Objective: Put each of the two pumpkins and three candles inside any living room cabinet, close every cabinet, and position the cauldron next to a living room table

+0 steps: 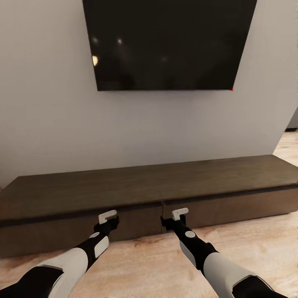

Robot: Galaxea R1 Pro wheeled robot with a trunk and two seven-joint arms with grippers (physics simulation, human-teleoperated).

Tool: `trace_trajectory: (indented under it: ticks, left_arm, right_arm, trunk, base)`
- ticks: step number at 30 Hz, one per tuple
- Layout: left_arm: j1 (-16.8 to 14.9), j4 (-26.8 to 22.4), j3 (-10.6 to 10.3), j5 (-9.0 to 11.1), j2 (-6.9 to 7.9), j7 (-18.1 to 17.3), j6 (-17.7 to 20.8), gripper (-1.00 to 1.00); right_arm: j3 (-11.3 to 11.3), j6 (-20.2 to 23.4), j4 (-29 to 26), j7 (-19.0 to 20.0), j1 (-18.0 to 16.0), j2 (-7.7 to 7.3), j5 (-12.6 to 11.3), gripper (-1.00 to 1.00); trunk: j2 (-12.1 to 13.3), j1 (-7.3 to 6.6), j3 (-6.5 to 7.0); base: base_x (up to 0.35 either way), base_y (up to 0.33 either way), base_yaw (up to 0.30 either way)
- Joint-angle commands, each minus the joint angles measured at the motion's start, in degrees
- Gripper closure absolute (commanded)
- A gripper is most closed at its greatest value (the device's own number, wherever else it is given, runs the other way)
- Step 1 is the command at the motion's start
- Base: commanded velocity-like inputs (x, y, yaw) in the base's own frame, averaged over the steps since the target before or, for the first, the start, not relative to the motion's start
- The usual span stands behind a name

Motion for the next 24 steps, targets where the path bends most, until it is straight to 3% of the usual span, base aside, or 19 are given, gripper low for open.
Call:
trace_trajectory:
  ticks: [1,17,21,24]
  left_arm:
    - [0.0,0.0,-0.5,0.4,-0.01,0.3,-0.2,-1.00]
    - [0.0,0.0,-0.5,0.4,-0.07,0.4,-0.2,-1.00]
    - [-0.7,0.7,-0.3,0.5,-0.97,-0.3,-0.9,-1.00]
    - [-0.6,0.6,-0.3,0.5,-0.97,-0.3,-0.9,-1.00]
  right_arm:
    - [0.4,-0.2,0.1,0.0,-0.1,-0.02,-0.6,-1.00]
    - [0.4,-0.2,0.1,-0.1,-0.1,-0.02,-0.6,-1.00]
    - [1.4,-0.7,0.9,0.8,-0.9,1.28,-1.4,-1.00]
    - [1.4,-0.7,0.9,0.7,-0.9,1.21,-1.4,-1.00]
  trunk:
    - [0.0,-0.03,-0.05]
    - [0.0,-0.03,-0.05]
    - [0.0,-0.03,-0.05]
    - [0.0,-0.03,-0.05]
  base:
    - [-0.222,0.003,-0.002]
    - [-0.288,-0.079,0.000]
    - [0.000,0.000,0.000]
    - [0.000,0.000,0.000]
